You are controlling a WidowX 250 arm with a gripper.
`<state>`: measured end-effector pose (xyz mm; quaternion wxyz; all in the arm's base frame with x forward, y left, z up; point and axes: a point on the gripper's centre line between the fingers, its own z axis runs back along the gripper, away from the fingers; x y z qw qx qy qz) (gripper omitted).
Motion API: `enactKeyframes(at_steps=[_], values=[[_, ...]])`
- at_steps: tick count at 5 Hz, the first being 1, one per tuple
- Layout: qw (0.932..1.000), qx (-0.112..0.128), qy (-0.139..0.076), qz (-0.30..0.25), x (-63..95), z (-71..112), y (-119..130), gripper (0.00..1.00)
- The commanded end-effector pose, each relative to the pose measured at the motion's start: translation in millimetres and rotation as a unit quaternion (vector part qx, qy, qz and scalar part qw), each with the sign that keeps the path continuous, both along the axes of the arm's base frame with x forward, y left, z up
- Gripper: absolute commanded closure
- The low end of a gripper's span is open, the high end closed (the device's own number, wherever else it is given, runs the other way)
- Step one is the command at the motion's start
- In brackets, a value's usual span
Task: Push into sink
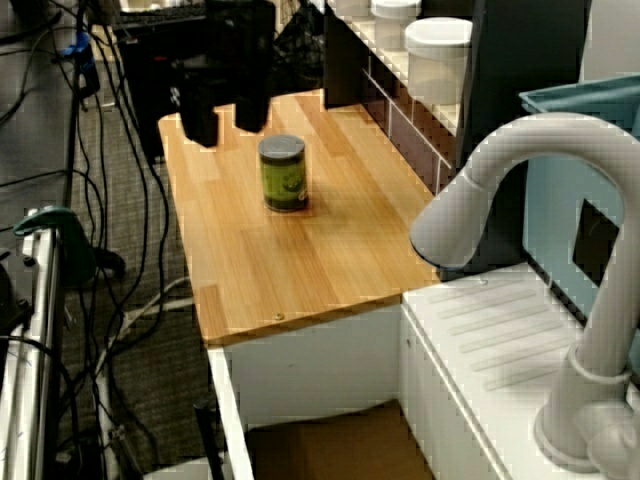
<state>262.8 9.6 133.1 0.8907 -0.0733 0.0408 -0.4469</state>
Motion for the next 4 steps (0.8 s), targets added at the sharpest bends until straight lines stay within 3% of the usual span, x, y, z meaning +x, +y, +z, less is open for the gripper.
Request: enactKeyframes(at_steps=[1,2,3,4], values=[[0.9918,-0.032,-0.009,0.124,-30.1,2.0,69,0.00],[0.9728,-0.033,-0.016,0.229,-36.0,-14.1,93,0.00],[0.9824,0.014,-0.036,0.183,-28.8,-26.9,114,0.00],[0.9935,0.005,-0.068,0.091,-11.0,-47.8,139,0.00]])
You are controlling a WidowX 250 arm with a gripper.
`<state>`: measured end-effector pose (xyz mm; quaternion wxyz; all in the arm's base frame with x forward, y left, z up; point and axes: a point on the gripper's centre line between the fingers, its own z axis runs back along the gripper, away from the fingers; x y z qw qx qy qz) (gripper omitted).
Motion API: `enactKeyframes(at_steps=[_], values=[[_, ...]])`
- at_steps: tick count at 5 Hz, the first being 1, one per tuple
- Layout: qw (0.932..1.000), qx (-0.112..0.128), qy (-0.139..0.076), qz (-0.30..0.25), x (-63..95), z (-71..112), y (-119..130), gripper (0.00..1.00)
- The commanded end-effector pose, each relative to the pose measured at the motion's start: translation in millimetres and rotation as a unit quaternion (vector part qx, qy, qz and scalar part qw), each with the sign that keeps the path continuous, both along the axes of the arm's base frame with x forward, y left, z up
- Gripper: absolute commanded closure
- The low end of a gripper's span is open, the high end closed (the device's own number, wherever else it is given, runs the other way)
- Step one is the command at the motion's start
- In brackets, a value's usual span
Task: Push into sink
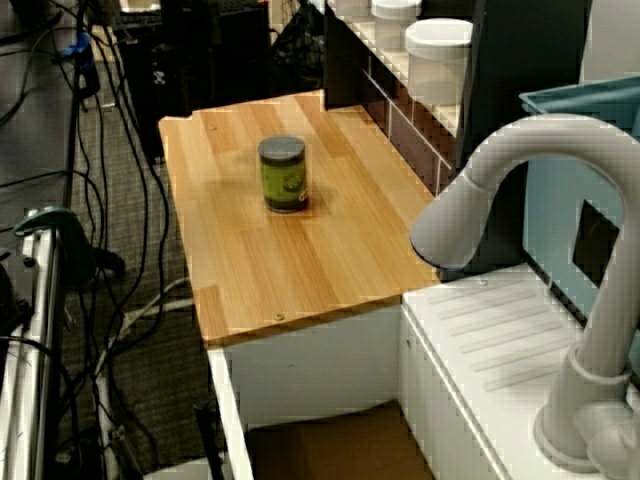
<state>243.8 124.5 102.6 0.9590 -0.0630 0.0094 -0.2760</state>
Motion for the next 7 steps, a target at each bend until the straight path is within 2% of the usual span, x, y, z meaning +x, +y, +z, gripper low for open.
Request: enactKeyframes(at_steps=[1,2,3,4,5,6,7], values=[[0.9755,0.018,-0.003,-0.219,37.0,-29.5,22,0.00],[0.9530,0.022,-0.005,-0.302,66.6,-31.8,9,0.00],[0.9418,0.013,0.001,-0.336,70.2,-35.3,-4,0.00],[0.9386,0.013,-0.001,-0.345,63.2,-34.3,-14,0.00],[0.9372,0.018,0.007,-0.348,61.6,-32.7,-12,0.00],[0.9383,0.018,0.012,-0.345,58.0,-35.2,-12,1.00],[0.9398,0.012,0.016,-0.341,61.7,-39.4,-16,1.00]])
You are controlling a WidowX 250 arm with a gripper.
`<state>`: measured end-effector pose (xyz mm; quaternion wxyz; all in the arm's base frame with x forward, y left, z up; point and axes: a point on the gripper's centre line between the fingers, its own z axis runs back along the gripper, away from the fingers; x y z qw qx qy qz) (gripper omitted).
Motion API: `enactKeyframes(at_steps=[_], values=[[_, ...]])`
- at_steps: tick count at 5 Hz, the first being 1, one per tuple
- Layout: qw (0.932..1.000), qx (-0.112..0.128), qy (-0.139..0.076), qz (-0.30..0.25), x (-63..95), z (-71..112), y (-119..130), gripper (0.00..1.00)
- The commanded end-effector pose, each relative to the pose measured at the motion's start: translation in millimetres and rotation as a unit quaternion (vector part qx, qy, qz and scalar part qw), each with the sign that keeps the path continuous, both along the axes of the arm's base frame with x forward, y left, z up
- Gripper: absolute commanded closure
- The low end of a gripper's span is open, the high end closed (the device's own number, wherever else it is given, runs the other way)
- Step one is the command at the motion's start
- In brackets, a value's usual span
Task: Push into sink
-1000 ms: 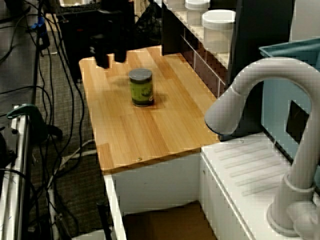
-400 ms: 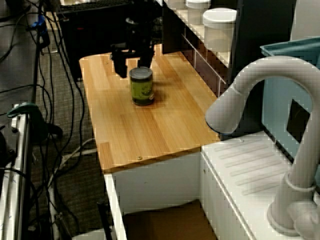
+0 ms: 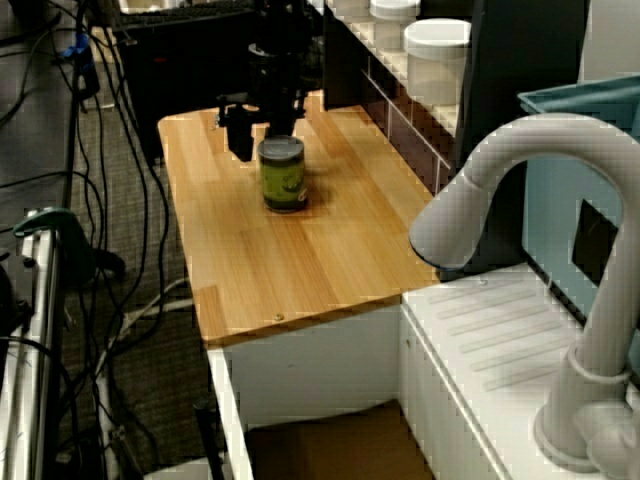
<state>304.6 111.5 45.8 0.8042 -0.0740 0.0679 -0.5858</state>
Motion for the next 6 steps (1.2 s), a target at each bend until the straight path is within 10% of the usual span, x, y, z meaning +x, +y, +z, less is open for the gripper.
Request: enactKeyframes(at_steps=[1,4,6], values=[[0.9995,0.002,-0.028,0.010,5.9,16.1,-4,1.00],[0.9999,-0.011,0.005,0.005,17.5,2.5,-29,1.00],[0.9969,-0.029,0.040,-0.061,5.3,12.5,-92,1.00]])
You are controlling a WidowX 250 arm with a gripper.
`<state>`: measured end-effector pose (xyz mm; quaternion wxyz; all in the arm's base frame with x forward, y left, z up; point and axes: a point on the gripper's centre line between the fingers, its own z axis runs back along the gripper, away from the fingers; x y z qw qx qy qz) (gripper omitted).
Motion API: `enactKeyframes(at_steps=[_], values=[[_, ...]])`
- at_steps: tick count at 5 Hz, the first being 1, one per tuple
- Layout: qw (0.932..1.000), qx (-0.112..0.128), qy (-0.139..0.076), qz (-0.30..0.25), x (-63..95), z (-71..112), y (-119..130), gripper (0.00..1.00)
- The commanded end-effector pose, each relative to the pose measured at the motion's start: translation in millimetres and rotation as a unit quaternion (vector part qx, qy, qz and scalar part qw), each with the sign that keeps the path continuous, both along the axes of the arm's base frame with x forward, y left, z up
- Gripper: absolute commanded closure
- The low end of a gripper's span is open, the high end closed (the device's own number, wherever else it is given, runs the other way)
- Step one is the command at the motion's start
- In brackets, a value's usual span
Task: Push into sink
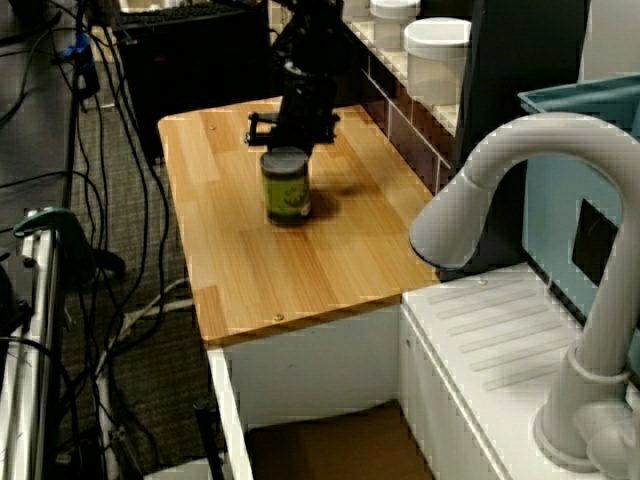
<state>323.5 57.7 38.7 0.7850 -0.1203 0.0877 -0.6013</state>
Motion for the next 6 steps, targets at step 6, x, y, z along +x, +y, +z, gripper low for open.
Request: enactKeyframes(at_steps=[6], values=[[0.9938,-0.047,0.061,-0.079,-16.1,-0.2,-149,1.00]])
